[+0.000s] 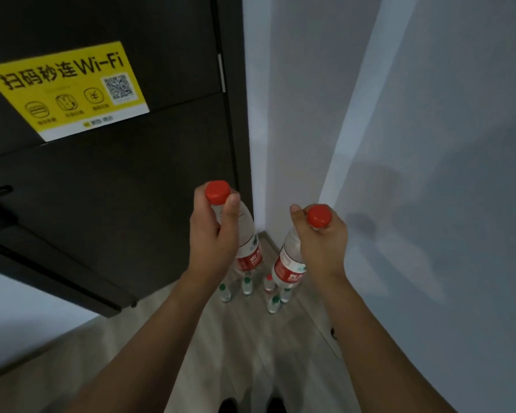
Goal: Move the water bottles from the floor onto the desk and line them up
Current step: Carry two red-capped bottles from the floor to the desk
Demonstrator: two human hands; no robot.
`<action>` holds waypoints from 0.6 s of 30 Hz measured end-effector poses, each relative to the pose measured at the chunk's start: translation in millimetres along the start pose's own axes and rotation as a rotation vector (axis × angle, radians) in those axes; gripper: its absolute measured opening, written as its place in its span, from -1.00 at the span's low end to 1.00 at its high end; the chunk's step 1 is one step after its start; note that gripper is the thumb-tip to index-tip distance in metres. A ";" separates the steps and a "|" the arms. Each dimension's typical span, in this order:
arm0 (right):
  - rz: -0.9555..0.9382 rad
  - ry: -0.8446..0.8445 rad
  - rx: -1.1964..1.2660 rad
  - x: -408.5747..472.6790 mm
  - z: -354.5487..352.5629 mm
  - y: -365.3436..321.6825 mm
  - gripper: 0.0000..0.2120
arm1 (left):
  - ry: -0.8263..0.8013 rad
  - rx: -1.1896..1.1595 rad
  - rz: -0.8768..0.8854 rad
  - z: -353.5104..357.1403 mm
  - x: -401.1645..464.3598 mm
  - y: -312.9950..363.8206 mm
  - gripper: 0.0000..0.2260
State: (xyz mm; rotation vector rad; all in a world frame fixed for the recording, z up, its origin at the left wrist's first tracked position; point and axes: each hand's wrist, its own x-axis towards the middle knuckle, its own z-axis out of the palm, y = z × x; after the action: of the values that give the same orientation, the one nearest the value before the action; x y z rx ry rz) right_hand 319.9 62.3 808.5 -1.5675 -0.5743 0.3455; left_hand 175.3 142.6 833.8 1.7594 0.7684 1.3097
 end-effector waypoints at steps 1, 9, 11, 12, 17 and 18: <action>0.002 0.010 0.002 0.6 -5.4 0.3 -0.78 | -0.001 -0.009 0.017 2.8 0.4 2.8 -0.84; 0.031 0.147 -0.027 1.2 -40.4 3.7 -0.73 | -0.112 -0.100 0.021 42.4 7.2 5.3 -0.83; 0.041 0.233 -0.059 -0.6 -51.9 5.1 -0.75 | -0.172 -0.133 0.029 58.7 9.9 2.1 -0.89; 0.041 0.282 -0.071 -2.4 -58.5 4.4 -0.75 | -0.207 -0.147 0.033 66.8 11.9 1.0 -0.92; 0.100 0.490 -0.135 -20.3 -97.8 -0.8 -0.75 | -0.364 -0.214 0.122 109.1 11.2 7.0 -0.94; 0.100 0.539 -0.145 -25.8 -106.8 -1.7 -0.74 | -0.395 -0.241 0.147 117.3 7.8 9.9 -0.93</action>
State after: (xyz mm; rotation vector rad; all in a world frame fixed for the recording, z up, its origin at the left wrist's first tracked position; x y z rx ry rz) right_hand 356.5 -41.0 816.3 -1.7429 -0.1031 -0.0536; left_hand 290.2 116.1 828.5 1.8211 0.2539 1.0471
